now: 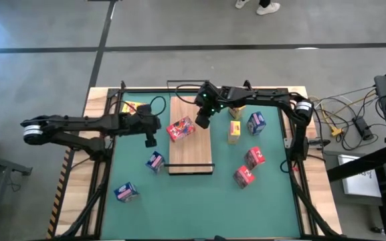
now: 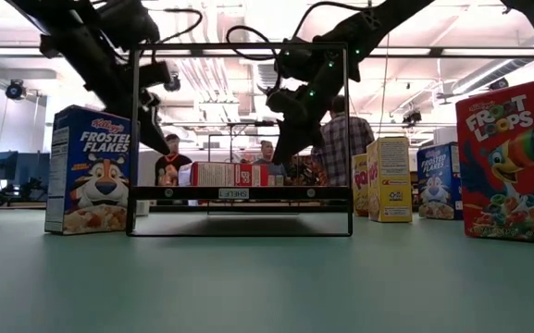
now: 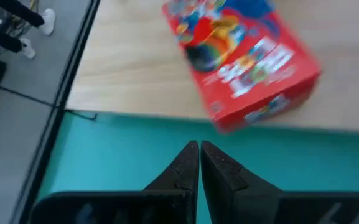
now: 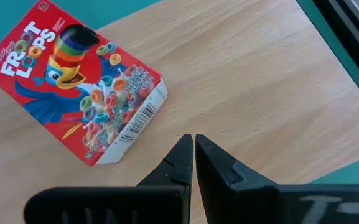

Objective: Stack cereal on shelf
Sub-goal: Put the top red cereal box on the shelf

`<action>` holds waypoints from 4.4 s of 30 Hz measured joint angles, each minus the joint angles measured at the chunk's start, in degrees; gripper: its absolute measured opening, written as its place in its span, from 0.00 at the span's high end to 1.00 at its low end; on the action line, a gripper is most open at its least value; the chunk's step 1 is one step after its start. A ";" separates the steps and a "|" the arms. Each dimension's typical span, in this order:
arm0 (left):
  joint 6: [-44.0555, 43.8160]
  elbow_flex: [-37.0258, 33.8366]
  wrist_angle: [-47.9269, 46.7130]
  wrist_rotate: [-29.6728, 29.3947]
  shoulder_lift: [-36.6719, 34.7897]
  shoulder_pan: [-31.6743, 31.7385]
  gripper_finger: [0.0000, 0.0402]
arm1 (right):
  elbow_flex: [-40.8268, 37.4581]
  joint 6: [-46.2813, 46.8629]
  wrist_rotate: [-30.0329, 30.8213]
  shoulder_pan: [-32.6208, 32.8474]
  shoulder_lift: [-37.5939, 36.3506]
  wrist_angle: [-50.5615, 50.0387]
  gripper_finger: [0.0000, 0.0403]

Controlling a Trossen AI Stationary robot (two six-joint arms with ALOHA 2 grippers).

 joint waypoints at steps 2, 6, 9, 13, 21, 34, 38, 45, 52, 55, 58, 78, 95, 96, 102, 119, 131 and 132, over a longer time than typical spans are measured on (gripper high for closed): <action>4.04 -0.03 -0.27 0.18 0.93 0.95 1.00 | -0.03 0.03 0.01 0.00 0.00 0.11 0.98; 13.46 -0.11 0.34 4.61 2.45 1.86 1.00 | -0.07 0.02 0.01 0.00 0.00 0.22 0.98; 18.54 -0.13 2.17 8.79 4.72 2.05 1.00 | -0.07 -0.02 0.01 0.00 -0.02 0.43 0.98; 19.33 -0.13 5.86 7.99 7.77 2.71 1.00 | -0.07 -0.04 -0.62 -0.02 -0.02 0.45 0.98; 19.35 -0.13 10.44 7.97 12.35 3.20 1.00 | -0.09 0.01 -2.41 0.00 0.00 1.31 0.98; 16.82 -0.13 15.05 9.48 12.71 3.20 1.00 | -4.15 1.52 -3.04 0.51 1.21 1.36 0.98; 16.96 -0.13 15.23 10.08 12.84 3.17 1.00 | -4.39 1.56 -5.12 0.81 1.14 2.74 0.98; 19.10 -0.11 12.01 15.52 11.42 3.21 1.00 | -4.33 1.56 -5.39 0.87 0.96 2.74 0.98; 18.59 -0.11 16.00 18.46 14.13 3.22 1.00 | -4.33 2.22 -5.33 1.15 0.96 2.58 0.98; 18.57 -0.11 16.61 17.30 15.91 3.26 1.00 | -4.33 2.30 -5.28 1.63 0.96 2.55 0.98; 18.34 -0.11 18.03 16.64 16.63 3.28 1.00 | -4.33 2.37 -5.10 2.13 0.94 2.37 0.98; 15.23 2.30 21.20 9.54 9.08 3.41 1.00 | -4.35 2.48 -5.19 2.84 0.59 1.69 0.98; 11.90 7.69 21.15 11.24 9.58 3.37 1.00 | -4.00 2.44 -6.20 2.99 0.31 6.87 0.98; 11.67 7.65 21.10 11.24 9.58 3.34 1.00 | -4.00 2.44 -6.21 2.99 0.15 7.30 0.98; 10.46 7.72 22.14 10.81 11.35 3.38 1.00 | -3.88 2.44 -5.76 2.93 0.28 6.79 0.98; 7.95 7.58 18.68 10.39 9.97 3.37 1.00 | -0.97 5.67 -2.36 2.18 -3.66 -2.05 0.98; 7.29 7.50 16.89 10.34 10.30 3.37 1.00 | -0.98 7.32 -2.32 2.53 -4.93 -3.13 0.98; 7.08 7.50 16.68 10.33 9.88 3.37 1.00 | -0.98 7.93 -2.31 2.51 -5.46 -3.33 0.98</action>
